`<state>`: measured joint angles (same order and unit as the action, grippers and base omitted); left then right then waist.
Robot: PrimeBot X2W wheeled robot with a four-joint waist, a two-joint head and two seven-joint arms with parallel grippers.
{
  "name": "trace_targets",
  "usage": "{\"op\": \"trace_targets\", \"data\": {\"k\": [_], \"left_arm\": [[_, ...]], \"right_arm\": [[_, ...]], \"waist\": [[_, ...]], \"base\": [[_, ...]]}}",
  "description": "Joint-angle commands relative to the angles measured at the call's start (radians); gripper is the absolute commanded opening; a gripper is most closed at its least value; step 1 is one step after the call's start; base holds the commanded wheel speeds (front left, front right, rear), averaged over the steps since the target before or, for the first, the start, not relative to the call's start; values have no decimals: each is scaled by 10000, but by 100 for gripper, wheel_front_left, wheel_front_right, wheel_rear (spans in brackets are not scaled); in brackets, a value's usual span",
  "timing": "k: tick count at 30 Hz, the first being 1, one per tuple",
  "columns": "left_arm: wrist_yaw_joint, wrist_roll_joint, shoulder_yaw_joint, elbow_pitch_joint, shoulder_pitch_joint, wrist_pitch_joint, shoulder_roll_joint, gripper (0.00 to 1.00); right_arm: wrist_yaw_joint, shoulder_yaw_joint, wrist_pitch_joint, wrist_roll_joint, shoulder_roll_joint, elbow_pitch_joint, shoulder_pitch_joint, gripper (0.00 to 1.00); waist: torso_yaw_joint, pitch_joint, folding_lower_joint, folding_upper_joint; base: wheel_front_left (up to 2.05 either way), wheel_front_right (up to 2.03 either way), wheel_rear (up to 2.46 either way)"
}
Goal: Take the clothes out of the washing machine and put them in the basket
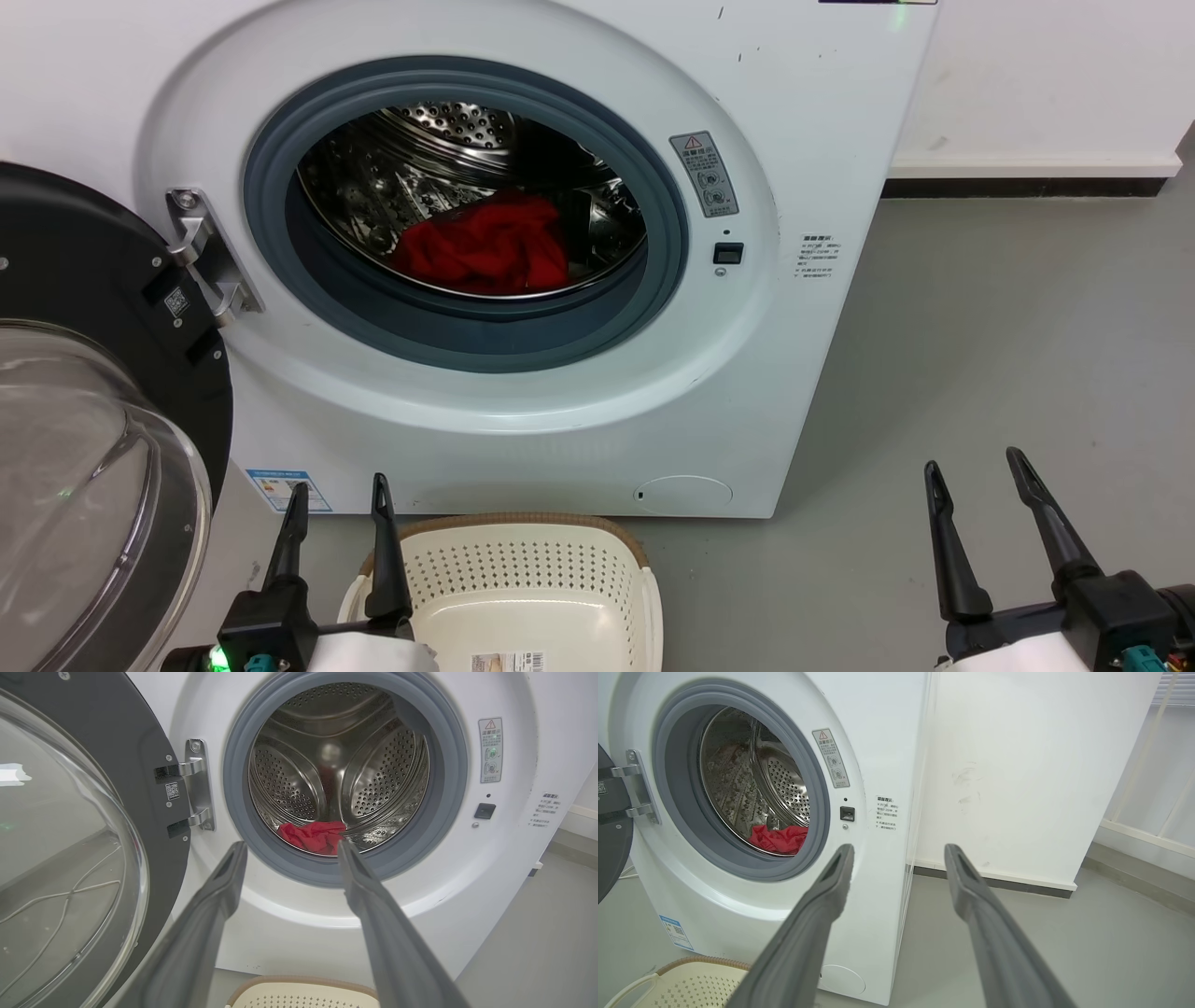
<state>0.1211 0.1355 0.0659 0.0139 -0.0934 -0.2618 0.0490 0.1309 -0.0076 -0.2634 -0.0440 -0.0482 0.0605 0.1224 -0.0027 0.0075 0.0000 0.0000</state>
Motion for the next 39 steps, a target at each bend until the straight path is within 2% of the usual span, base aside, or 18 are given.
{"op": "trace_targets", "data": {"k": [1,26,32,39], "left_arm": [[-25,23,-4,33,-48,-44,21,100],[-72,2,-127,292,256,-40,21,100],[-438,-97,-265,893,1074,-40,20,100],[-955,-386,-710,2004,2925,-40,37,100]], "right_arm": [[-3,-20,-23,50,-37,-53,72,100],[-3,-62,-23,219,-35,-158,-61,100],[-3,10,-21,248,-35,-94,-302,100],[-5,77,-21,318,-34,74,-846,100]], "waist": [[6,-1,0,0],[-57,138,0,0],[-230,488,0,0],[-660,1501,0,0]], "base": [[0,0,0],[0,0,0],[0,0,0],[0,0,0]]}}
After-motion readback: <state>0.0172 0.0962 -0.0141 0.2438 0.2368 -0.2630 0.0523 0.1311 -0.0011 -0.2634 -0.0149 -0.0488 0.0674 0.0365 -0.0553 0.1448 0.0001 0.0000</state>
